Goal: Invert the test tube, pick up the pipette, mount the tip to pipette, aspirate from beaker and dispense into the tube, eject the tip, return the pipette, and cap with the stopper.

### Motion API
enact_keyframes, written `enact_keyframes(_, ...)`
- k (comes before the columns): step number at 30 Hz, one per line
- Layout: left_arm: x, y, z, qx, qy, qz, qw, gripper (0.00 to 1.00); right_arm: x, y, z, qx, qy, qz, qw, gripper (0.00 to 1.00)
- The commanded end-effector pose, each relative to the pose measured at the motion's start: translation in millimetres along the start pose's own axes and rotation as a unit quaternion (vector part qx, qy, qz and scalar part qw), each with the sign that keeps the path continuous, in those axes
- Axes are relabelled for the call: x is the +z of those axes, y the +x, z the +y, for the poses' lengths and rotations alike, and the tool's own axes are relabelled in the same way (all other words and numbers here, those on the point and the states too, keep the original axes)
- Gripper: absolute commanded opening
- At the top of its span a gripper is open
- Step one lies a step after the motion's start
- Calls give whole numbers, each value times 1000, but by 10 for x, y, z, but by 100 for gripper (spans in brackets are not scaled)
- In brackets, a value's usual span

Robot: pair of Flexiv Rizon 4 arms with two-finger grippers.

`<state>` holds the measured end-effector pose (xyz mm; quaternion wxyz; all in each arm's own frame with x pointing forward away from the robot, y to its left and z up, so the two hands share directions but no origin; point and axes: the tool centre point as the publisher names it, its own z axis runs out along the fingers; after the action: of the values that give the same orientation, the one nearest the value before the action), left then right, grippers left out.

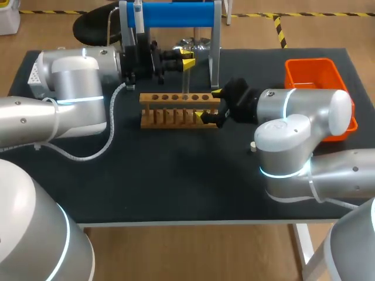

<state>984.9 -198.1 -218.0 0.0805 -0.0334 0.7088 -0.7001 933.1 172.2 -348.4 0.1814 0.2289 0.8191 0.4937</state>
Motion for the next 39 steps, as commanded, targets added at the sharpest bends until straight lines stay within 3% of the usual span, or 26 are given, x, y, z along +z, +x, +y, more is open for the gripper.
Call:
enact_keyframes(1,20,-10,38,2,4,-5,1000,0,-6,2,-7,0,-1,0,1000,100)
enact_keyframes(22,5,13,149,5,-3,-32,999,0,-6,2,-7,0,-1,0,1000,100)
enact_keyframes(39,-37,24,161,-11,-64,-23,998,0,-6,2,-7,0,-1,0,1000,100)
